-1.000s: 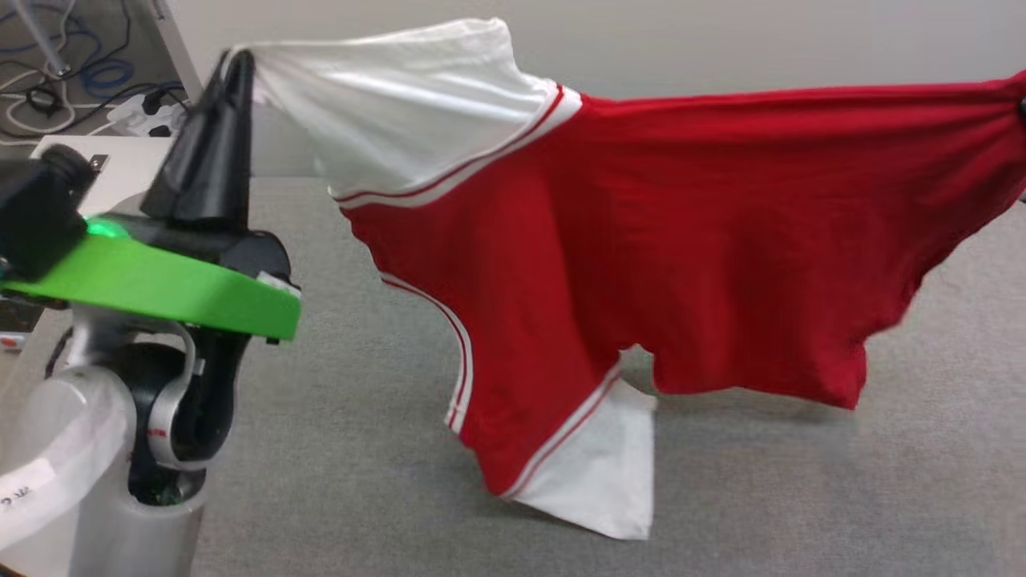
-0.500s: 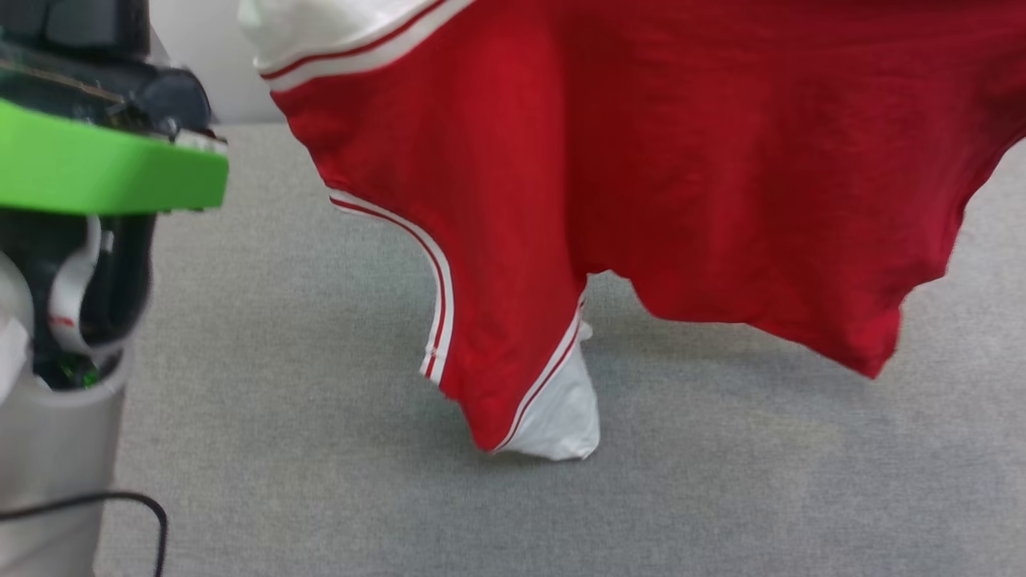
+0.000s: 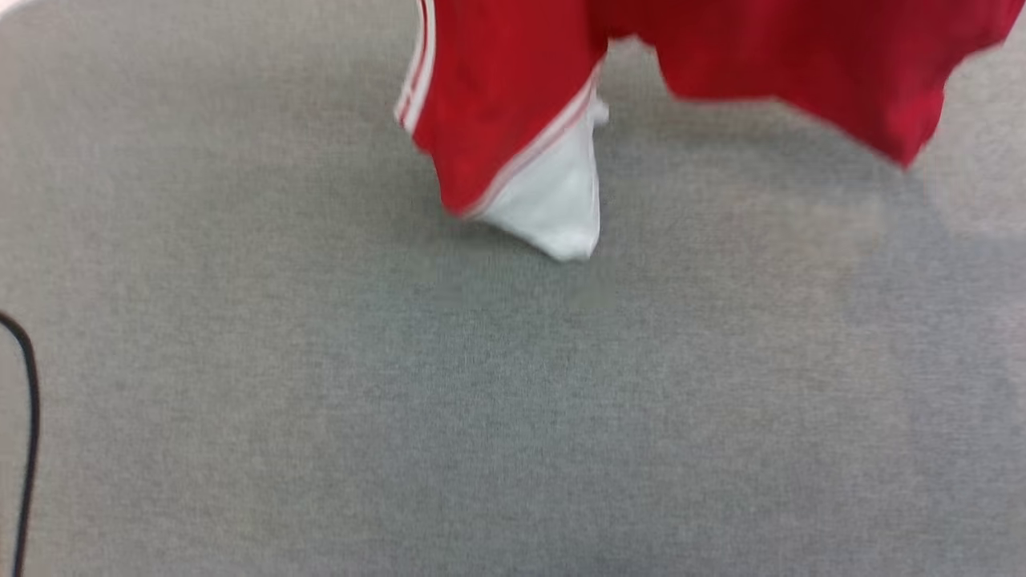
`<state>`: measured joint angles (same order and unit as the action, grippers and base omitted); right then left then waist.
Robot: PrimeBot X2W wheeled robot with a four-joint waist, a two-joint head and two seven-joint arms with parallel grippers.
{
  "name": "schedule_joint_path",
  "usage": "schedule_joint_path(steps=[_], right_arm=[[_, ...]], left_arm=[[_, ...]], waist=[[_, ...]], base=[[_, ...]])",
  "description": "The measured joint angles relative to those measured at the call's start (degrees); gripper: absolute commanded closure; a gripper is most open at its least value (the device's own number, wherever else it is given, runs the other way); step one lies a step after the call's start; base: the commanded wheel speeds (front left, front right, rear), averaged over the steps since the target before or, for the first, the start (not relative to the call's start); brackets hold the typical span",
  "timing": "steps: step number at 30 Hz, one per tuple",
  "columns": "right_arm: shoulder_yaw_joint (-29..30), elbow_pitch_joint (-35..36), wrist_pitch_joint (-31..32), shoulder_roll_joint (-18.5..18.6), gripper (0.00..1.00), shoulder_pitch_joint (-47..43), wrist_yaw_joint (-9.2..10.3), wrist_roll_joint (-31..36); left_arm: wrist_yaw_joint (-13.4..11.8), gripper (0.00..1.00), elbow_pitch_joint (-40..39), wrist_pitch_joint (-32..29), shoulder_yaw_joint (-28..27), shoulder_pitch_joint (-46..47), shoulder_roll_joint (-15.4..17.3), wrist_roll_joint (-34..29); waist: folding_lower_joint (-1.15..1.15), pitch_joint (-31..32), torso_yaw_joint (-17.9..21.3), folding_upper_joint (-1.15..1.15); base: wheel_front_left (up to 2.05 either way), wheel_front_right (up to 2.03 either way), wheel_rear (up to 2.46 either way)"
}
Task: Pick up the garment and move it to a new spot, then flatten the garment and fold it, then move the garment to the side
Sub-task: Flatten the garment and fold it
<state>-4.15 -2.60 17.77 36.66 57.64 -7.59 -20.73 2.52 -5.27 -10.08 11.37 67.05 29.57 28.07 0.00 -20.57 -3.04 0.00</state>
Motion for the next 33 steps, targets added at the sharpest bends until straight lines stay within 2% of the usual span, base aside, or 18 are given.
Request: schedule_joint_path(steps=[4, 11, 16, 20, 23, 26, 33], right_arm=[[-3.4, -5.8, -1.6, 0.0, 1.0, 10.2, -0.01, 1.4], [-6.5, -17.8, -6.6, -3.3, 1.0, 27.1, -0.02, 4.8], [-7.5, -27.6, -11.9, -6.8, 1.0, 36.4, -0.03, 8.9], [-7.8, -32.7, -15.8, -9.0, 1.0, 41.0, -0.03, 11.3], [-8.0, -35.9, -17.8, -9.7, 1.0, 42.5, -0.02, 12.1], [-9.1, -38.5, -19.8, -9.9, 1.0, 42.6, -0.02, 12.5], [-11.2, -42.8, -24.6, -9.7, 1.0, 38.5, -0.01, 12.4]], left_arm=[[2.4, 1.0, 7.0, 2.3, 1.3, 9.7, 0.6, -1.8], [3.8, 1.0, 22.1, 10.0, 3.0, 26.5, 0.4, -6.0], [3.9, 1.0, 34.4, 20.4, 4.1, 37.0, -2.2, -8.9], [3.9, 1.0, 40.3, 24.1, 3.7, 41.6, -3.7, -9.4], [4.1, 1.0, 42.3, 24.7, 4.0, 42.1, -4.9, -9.5], [4.4, 1.0, 41.1, 24.7, 4.0, 40.3, -6.3, -9.5], [4.8, 1.0, 37.8, 24.7, 4.2, 25.6, -10.0, -9.3]], waist=[[0.0, -4.6, -0.4, 0.0], [0.01, -12.4, -0.8, 0.0], [0.01, -17.5, -1.3, 0.0], [0.01, -20.1, -1.8, 0.0], [0.01, -21.6, -2.4, 0.0], [0.0, -22.8, -3.1, 0.0], [0.0, -22.6, -5.0, 0.0]], base=[[0.0, 0.0, 0.0], [0.0, 0.0, 0.0], [0.0, 0.0, 0.0], [0.0, 0.0, 0.0], [0.0, 0.0, 0.0], [0.0, 0.0, 0.0], [0.0, 0.0, 0.0]])
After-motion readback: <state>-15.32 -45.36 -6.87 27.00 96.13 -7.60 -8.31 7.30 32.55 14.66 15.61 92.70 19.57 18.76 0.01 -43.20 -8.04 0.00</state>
